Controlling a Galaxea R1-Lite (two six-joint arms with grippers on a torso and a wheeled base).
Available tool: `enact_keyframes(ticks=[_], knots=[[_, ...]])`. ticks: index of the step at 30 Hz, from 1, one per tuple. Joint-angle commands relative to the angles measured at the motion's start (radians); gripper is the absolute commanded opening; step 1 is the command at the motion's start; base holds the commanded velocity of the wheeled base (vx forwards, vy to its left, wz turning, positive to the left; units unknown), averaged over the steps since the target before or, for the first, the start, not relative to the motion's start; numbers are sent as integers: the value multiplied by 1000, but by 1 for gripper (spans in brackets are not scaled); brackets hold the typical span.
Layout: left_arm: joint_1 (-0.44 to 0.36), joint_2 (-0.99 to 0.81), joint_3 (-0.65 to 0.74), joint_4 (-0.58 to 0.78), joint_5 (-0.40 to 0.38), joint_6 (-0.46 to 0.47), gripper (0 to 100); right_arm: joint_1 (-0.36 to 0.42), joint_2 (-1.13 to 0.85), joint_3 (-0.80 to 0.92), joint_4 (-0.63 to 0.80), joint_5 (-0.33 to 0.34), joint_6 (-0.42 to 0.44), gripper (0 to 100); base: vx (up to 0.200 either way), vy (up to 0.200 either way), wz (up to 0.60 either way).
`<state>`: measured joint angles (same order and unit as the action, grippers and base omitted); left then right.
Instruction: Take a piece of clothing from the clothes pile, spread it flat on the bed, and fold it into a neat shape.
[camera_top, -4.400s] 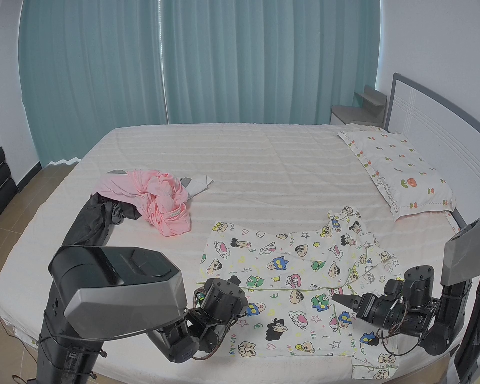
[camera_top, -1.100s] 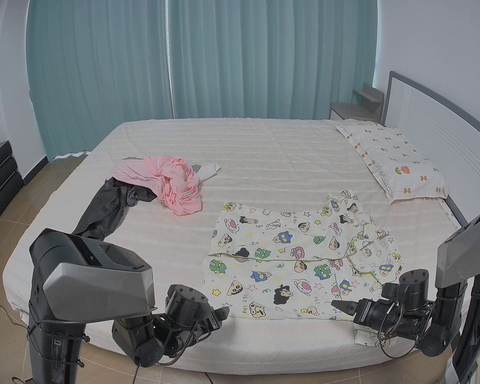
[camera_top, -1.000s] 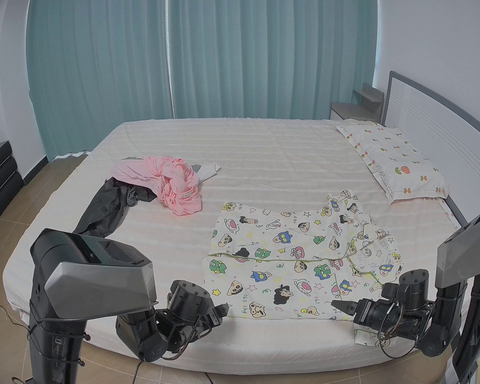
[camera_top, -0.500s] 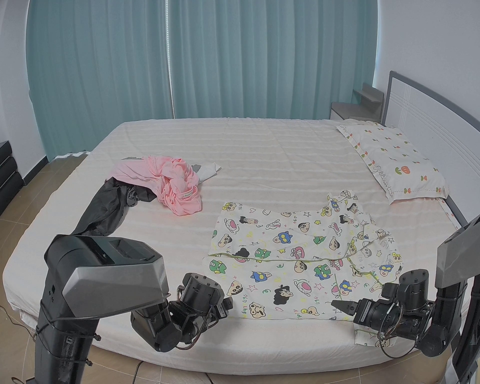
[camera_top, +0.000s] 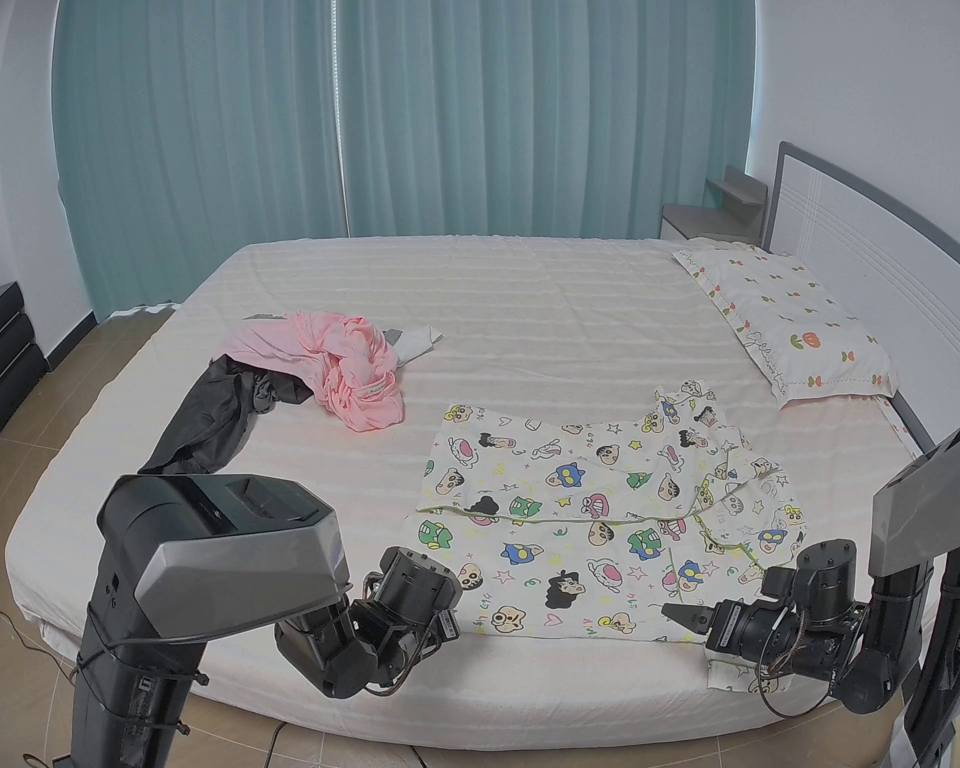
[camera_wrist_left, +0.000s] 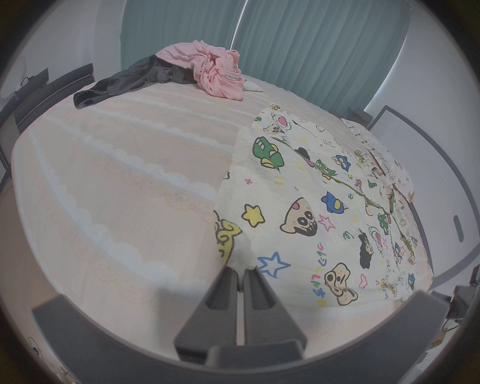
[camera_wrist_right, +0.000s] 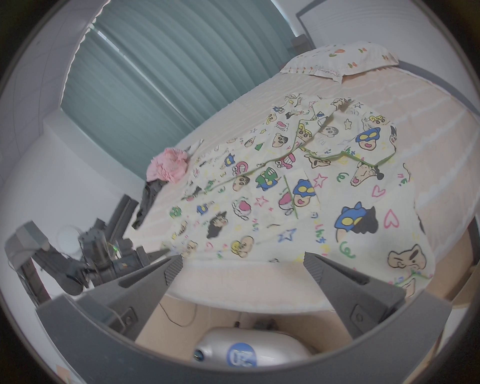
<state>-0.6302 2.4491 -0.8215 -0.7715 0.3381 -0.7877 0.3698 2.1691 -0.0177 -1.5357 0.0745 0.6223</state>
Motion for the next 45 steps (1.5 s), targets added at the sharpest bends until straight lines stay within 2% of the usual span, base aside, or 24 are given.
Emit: enact_keyframes(ticks=[1,6,9,10,11,13,15,18,19,20,21,33,38,45], knots=[[6,-7,28,0,13,-1,0,-15,24,18,62,-22,-76,100,0,0,0],[-3,-53,78,-2,13,-1,0,-81,32,18,146,-42,-216,100,0,0,0],[-9,-65,88,-2,13,-1,0,-121,32,18,181,-42,-268,100,0,0,0],[-9,-75,96,-3,15,1,0,-158,29,18,209,-41,-323,100,0,0,0],[-9,-75,96,-3,15,1,0,-164,31,18,212,-41,-332,100,0,0,0],[-9,-78,97,-3,15,-1,0,-232,29,18,249,-38,-424,100,0,0,0],[-9,-75,99,-5,15,-1,0,-273,29,18,279,-30,-480,100,0,0,0],[-9,-73,99,-6,16,-1,0,-387,63,18,333,39,-656,100,0,0,0],[-9,-73,99,-8,16,-1,0,-391,66,18,333,44,-664,100,0,0,0],[-11,-73,97,-8,16,-1,0,-450,101,18,327,93,-753,100,0,0,0],[-11,-73,97,-8,16,-1,0,-466,113,18,325,97,-774,100,0,0,0],[-11,-71,96,-8,16,-4,0,-551,238,18,241,107,-840,100,0,0,0],[-11,-71,97,-8,16,-4,0,-554,248,18,235,111,-849,100,0,0,0],[-11,-71,97,-8,16,-4,0,-551,316,18,155,159,-860,100,0,0,0]])
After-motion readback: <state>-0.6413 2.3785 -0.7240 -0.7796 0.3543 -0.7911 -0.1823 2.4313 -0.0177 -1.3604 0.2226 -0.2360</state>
